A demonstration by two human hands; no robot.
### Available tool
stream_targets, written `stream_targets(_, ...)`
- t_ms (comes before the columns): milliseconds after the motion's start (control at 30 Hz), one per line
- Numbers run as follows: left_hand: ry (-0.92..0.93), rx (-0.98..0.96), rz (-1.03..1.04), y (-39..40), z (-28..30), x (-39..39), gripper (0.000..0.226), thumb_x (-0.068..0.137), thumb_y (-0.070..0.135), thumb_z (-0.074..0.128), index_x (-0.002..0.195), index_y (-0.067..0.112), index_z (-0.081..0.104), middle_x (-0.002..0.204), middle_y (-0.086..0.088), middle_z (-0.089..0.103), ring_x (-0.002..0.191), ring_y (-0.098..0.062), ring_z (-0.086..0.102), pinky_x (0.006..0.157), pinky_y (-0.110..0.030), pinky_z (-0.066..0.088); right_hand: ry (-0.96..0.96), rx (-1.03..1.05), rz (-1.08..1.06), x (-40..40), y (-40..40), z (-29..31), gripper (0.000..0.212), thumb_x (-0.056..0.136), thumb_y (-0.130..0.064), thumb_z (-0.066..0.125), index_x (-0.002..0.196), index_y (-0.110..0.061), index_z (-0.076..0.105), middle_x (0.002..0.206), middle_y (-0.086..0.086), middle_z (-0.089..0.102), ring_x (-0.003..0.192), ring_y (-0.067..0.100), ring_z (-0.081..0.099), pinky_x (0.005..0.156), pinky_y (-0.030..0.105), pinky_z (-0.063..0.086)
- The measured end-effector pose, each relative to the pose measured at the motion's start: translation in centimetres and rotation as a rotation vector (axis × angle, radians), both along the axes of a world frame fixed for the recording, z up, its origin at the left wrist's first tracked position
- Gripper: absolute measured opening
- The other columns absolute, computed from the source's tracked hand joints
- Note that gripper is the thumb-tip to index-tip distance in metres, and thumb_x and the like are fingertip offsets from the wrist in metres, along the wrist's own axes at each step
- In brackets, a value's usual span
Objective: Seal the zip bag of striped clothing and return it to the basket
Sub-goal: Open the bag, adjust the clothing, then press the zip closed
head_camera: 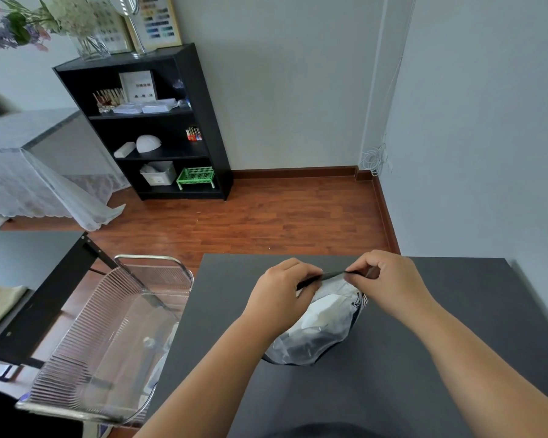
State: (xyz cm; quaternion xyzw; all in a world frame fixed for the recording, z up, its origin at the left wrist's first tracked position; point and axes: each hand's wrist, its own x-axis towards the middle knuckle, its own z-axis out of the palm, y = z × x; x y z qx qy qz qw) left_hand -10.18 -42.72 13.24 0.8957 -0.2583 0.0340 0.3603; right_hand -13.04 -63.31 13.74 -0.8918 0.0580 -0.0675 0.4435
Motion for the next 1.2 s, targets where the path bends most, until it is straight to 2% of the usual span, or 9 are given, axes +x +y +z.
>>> stream_targets(100, 0.043, 0.08, -0.108, -0.3, 0.1, -0.8, 0.049, 0.091, 0.054, 0.056, 0.135, 0.035, 0.048, 0.135, 0.015, 0.053, 0.12, -0.004, 0.051, 0.094, -0.031, 0.049, 0.067, 0.151, -0.051, 0.2, -0.1, 0.3, 0.011, 0.075, -0.02, 0.08, 0.07, -0.027, 0.074, 0.056, -0.015, 0.067, 0.048, 0.007, 0.064, 0.048, 0.011, 0.045)
stream_targets(267, -0.1, 0.187, -0.112, -1.3, -1.2, -3.2, 0.06, 0.071, 0.079, 0.057, 0.115, 0.039, 0.05, 0.16, 0.006, 0.02, 0.14, -0.022, 0.03, 0.109, -0.04, 0.027, 0.152, 0.346, -0.151, 0.7, -0.7, 0.4, 0.01, 0.076, -0.012, 0.08, 0.073, -0.021, 0.076, 0.057, -0.009, 0.07, 0.047, 0.011, 0.066, 0.056, 0.023, 0.055)
stream_targets(433, -0.131, 0.365, 0.015, -2.0, -2.2, -3.9, 0.04, 0.071, 0.064, 0.062, 0.099, 0.036, 0.057, 0.163, -0.001, 0.014, 0.148, -0.033, 0.013, 0.115, -0.055, 0.011, 0.164, 0.373, -0.183, 0.9, -0.8, 0.0, 0.011, 0.074, -0.011, 0.079, 0.069, -0.021, 0.077, 0.056, -0.006, 0.07, 0.045, 0.006, 0.06, 0.051, 0.023, 0.052)
stream_targets(633, -0.154, 0.234, 0.043, -1.3, -1.6, -2.5, 0.01, 0.082, 0.041, 0.071, 0.085, 0.031, 0.074, 0.148, 0.001, 0.046, 0.138, -0.032, 0.039, 0.111, -0.053, 0.026, 0.169, 0.423, -0.112, 0.9, -1.1, -0.4, 0.012, 0.074, -0.019, 0.081, 0.07, -0.03, 0.078, 0.056, -0.009, 0.068, 0.053, 0.008, 0.057, 0.057, 0.025, 0.047)
stream_targets(733, -0.097, 0.208, 0.056, -0.9, -1.2, -1.9, 0.011, 0.087, 0.038, 0.065, 0.09, 0.03, 0.072, 0.143, 0.008, 0.052, 0.131, -0.023, 0.046, 0.108, -0.041, 0.027, 0.138, 0.509, -0.004, 0.7, -1.4, -0.4, 0.004, 0.077, -0.029, 0.08, 0.078, -0.025, 0.08, 0.075, -0.008, 0.077, 0.072, 0.008, 0.07, 0.068, 0.019, 0.05)
stream_targets(833, -0.031, 0.116, 0.085, -0.6, -0.7, -1.3, 0.008, 0.09, 0.033, 0.066, 0.092, 0.026, 0.069, 0.123, 0.013, 0.064, 0.11, -0.019, 0.057, 0.094, -0.035, 0.038, 0.154, 0.608, 0.103, 0.3, -1.9, -0.9, 0.032, 0.068, -0.037, 0.08, 0.095, -0.021, 0.079, 0.097, 0.002, 0.078, 0.093, 0.012, 0.071, 0.079, 0.015, 0.052)
stream_targets(933, 0.022, 0.064, 0.108, 0.0, -0.3, -0.7, 0.006, 0.092, 0.029, 0.063, 0.089, 0.024, 0.063, 0.091, 0.014, 0.067, 0.083, -0.011, 0.059, 0.072, -0.031, 0.045, 0.238, 0.553, 0.19, -0.3, -2.1, -1.7, 0.047, 0.06, -0.032, 0.084, 0.105, -0.021, 0.075, 0.093, 0.01, 0.072, 0.086, 0.016, 0.065, 0.085, 0.022, 0.05)
stream_targets(1067, 0.135, 0.067, 0.151, 0.8, -0.1, 0.1, 0.011, 0.092, 0.032, 0.062, 0.084, 0.027, 0.056, 0.065, 0.011, 0.059, 0.057, -0.007, 0.053, 0.052, -0.03, 0.044, 0.122, 0.469, 0.137, -0.1, -1.3, -2.5, 0.021, 0.069, -0.027, 0.081, 0.087, -0.018, 0.078, 0.087, 0.004, 0.077, 0.082, 0.014, 0.067, 0.076, 0.018, 0.052)
stream_targets(1200, 0.19, 0.055, 0.084, 1.1, 0.1, 0.1, 0.022, 0.089, 0.039, 0.063, 0.103, 0.037, 0.047, 0.087, 0.018, 0.062, 0.068, -0.008, 0.061, 0.061, -0.035, 0.053, 0.048, 0.381, 0.13, 0.2, -0.8, -3.0, 0.007, 0.08, -0.024, 0.078, 0.078, -0.031, 0.077, 0.077, -0.002, 0.076, 0.071, 0.008, 0.064, 0.069, 0.017, 0.05)
